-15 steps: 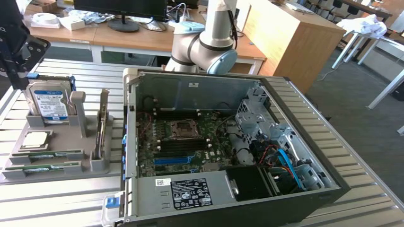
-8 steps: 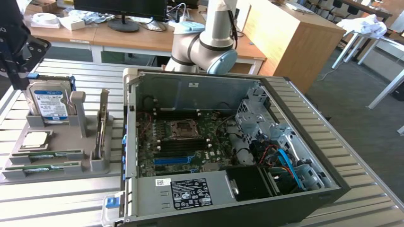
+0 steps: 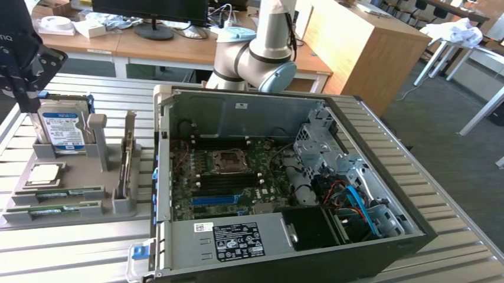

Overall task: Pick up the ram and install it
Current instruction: 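Reach for the ram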

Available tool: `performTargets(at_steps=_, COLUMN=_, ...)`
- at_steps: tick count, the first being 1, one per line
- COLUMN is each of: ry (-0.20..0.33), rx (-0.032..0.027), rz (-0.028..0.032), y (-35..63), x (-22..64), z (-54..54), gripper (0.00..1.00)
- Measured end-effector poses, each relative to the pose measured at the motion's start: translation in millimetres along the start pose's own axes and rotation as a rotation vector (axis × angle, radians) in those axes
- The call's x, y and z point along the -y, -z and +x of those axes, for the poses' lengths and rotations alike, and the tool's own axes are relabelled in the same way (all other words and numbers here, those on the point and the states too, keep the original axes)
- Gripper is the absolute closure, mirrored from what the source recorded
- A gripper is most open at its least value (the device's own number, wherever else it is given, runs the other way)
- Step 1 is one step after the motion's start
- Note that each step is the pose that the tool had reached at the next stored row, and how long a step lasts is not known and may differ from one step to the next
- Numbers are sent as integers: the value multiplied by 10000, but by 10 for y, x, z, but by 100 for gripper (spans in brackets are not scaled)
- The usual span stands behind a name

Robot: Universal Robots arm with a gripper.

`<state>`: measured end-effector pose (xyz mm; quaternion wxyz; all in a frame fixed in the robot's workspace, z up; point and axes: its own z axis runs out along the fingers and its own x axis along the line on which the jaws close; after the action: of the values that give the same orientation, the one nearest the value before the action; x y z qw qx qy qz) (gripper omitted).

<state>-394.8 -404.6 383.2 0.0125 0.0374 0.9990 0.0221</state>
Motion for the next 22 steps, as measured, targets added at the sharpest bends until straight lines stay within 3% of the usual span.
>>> performTargets(at_steps=22, ry=1, rx=-1, rz=0, y=1, x=22, z=-21, gripper=90)
